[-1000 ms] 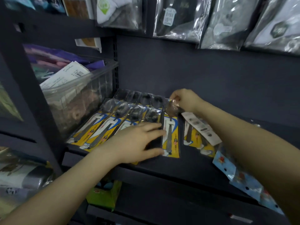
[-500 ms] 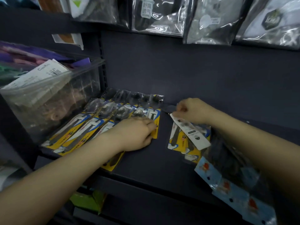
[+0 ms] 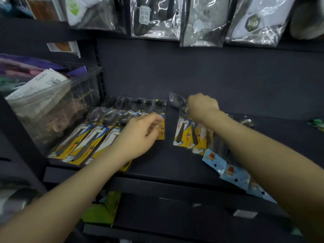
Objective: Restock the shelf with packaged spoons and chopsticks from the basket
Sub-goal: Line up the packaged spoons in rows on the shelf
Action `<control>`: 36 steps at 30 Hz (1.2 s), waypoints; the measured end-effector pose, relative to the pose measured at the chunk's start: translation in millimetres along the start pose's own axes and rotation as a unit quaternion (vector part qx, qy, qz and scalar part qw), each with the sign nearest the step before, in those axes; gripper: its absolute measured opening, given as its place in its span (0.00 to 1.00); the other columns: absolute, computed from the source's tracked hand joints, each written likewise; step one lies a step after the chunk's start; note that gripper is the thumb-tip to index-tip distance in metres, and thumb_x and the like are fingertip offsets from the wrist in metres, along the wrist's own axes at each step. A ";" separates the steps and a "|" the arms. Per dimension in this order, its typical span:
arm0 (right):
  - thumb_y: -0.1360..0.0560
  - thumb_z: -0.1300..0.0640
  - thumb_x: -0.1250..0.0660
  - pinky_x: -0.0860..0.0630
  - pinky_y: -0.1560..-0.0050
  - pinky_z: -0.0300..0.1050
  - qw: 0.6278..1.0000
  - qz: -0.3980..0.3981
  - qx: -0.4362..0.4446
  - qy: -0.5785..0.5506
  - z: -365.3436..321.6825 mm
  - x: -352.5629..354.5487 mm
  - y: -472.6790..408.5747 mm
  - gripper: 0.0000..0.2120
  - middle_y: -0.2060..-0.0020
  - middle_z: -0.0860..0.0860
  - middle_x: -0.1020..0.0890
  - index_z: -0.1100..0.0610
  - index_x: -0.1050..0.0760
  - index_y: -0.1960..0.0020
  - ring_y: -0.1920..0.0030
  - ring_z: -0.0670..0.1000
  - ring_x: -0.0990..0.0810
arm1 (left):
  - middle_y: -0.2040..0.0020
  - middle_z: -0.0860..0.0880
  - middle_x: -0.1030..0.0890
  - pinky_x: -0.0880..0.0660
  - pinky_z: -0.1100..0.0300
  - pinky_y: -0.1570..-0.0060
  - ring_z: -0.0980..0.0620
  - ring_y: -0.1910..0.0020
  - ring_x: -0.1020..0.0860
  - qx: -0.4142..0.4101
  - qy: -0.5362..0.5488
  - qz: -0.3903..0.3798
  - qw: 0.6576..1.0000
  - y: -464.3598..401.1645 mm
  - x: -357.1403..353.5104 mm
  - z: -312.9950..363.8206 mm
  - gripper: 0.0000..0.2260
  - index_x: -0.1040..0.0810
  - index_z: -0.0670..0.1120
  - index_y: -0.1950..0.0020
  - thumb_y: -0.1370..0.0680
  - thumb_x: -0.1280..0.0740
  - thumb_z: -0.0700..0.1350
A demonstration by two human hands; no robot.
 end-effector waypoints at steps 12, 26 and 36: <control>0.24 0.64 0.38 0.27 0.76 0.33 0.733 -0.060 -0.056 -0.675 -56.7 25.2 66.1 0.02 0.66 0.52 0.24 0.59 0.27 0.52 0.76 0.41 0.24 | 0.72 0.52 0.21 0.32 0.67 0.79 0.57 0.79 0.27 0.189 0.379 -0.029 0.906 37.8 6.2 23.6 0.10 0.29 0.46 0.42 0.23 0.37 0.42; 0.24 0.65 0.37 0.34 0.80 0.32 0.844 -0.109 -0.103 -0.516 -53.1 -35.9 2.1 0.07 0.70 0.52 0.26 0.56 0.28 0.48 0.80 0.42 0.29 | 0.50 0.49 0.20 0.25 0.50 0.51 0.44 0.48 0.24 -0.025 -0.206 -0.071 0.976 73.7 23.9 -13.0 0.27 0.21 0.50 0.42 0.30 0.45 0.64; 0.26 0.54 0.33 0.28 0.45 0.47 0.958 -0.094 0.018 -0.270 -52.5 -35.8 -2.7 0.18 0.43 0.58 0.21 0.62 0.26 0.40 0.42 0.58 0.23 | 0.26 0.54 0.38 0.43 0.57 0.29 0.53 0.26 0.42 -0.036 -0.178 -0.202 0.962 68.8 15.3 -25.3 0.39 0.39 0.56 0.28 0.34 0.63 0.70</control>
Point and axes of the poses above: each hand's wrist, its own y-axis away from the middle knuckle, its own x-axis out of the back of the hand, z = x × y, the point moved 1 cm from there along -y, towards the middle knuckle
